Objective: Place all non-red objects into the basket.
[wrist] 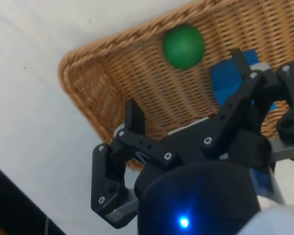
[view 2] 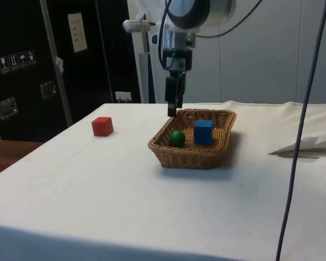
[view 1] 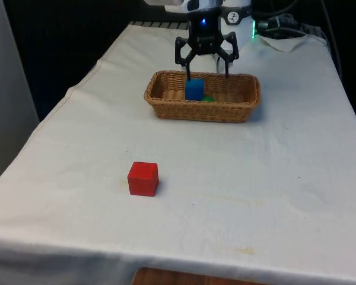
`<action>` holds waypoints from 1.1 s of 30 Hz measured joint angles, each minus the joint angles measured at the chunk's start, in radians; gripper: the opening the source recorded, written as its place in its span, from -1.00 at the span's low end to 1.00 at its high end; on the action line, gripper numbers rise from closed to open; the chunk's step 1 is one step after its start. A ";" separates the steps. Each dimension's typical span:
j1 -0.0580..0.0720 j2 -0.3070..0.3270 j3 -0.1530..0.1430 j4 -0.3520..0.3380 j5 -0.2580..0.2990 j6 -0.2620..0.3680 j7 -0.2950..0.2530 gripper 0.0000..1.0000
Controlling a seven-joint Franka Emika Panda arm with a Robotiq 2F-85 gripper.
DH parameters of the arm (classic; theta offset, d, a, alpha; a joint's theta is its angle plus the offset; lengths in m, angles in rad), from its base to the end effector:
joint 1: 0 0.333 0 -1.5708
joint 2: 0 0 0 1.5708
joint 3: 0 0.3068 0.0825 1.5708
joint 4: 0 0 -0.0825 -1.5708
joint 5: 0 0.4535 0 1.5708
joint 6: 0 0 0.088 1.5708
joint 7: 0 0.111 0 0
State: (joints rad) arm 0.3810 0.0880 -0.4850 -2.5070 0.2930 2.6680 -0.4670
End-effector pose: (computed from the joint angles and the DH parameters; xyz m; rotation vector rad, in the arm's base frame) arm 0.5076 -0.0662 0.1875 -3.0574 -0.1699 -0.1732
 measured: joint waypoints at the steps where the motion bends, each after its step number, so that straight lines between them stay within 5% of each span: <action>1: 0.000 0.000 0.000 0.000 0.000 0.000 0.000 1.00; 15: 0.000 -0.115 0.042 0.014 -0.102 -0.058 0.154 1.00; 33: 0.000 -0.116 0.097 0.164 -0.144 -0.183 0.255 1.00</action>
State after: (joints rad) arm 0.3810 -0.0280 -0.3880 -2.3430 0.1490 2.4850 -0.2120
